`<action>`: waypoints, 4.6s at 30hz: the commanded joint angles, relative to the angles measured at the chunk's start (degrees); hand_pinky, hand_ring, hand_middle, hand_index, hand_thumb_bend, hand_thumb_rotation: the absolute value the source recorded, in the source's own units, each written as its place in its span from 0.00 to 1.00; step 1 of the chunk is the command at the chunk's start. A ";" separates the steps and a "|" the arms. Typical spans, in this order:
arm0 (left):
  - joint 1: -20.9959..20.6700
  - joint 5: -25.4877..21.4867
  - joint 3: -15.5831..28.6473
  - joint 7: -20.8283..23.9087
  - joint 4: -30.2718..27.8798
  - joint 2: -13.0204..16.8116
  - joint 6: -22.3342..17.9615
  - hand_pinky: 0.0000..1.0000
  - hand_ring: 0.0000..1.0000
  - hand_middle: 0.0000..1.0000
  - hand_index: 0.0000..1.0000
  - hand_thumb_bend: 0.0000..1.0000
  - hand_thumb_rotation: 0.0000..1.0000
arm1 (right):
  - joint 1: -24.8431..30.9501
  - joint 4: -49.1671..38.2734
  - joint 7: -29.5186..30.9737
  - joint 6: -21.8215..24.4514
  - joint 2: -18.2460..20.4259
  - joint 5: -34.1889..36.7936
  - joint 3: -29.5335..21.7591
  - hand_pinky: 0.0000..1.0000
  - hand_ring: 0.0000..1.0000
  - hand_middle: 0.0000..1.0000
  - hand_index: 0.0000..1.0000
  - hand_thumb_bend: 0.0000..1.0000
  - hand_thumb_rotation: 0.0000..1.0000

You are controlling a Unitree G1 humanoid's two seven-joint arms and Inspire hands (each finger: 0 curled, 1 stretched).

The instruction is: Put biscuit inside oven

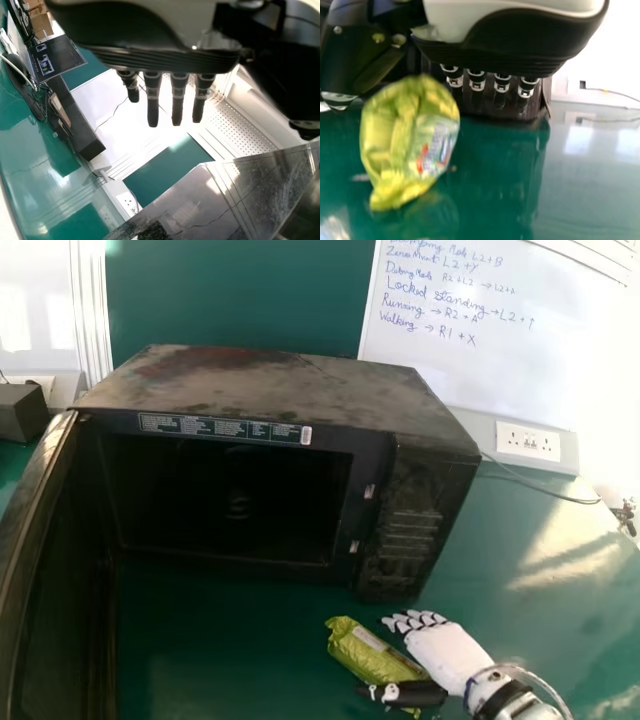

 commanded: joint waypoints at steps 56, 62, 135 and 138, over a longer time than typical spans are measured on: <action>-2.58 -4.42 -1.58 4.34 2.15 -2.96 -0.36 0.97 0.89 0.94 0.93 0.98 0.72 | -1.16 5.34 -6.35 3.86 -1.28 -0.55 6.22 0.28 0.33 0.49 0.53 0.86 0.00; -2.75 -4.96 -2.10 4.56 2.58 -2.88 -0.91 0.97 0.90 0.94 0.94 0.97 0.72 | -1.40 5.40 -6.14 3.75 -1.24 0.12 6.19 0.26 0.29 0.42 0.47 0.84 0.00; -5.42 -5.27 -2.16 5.68 5.09 -2.71 -6.45 0.76 0.87 0.92 0.94 0.85 0.90 | -8.81 1.43 14.29 8.11 11.34 39.81 5.34 0.18 0.39 0.46 0.53 0.49 0.00; -5.67 -5.82 -2.58 5.50 5.34 -2.43 -6.78 0.78 0.88 0.93 0.95 0.84 0.88 | -11.24 3.30 14.45 7.76 12.89 39.90 6.56 0.18 0.39 0.46 0.53 0.49 0.00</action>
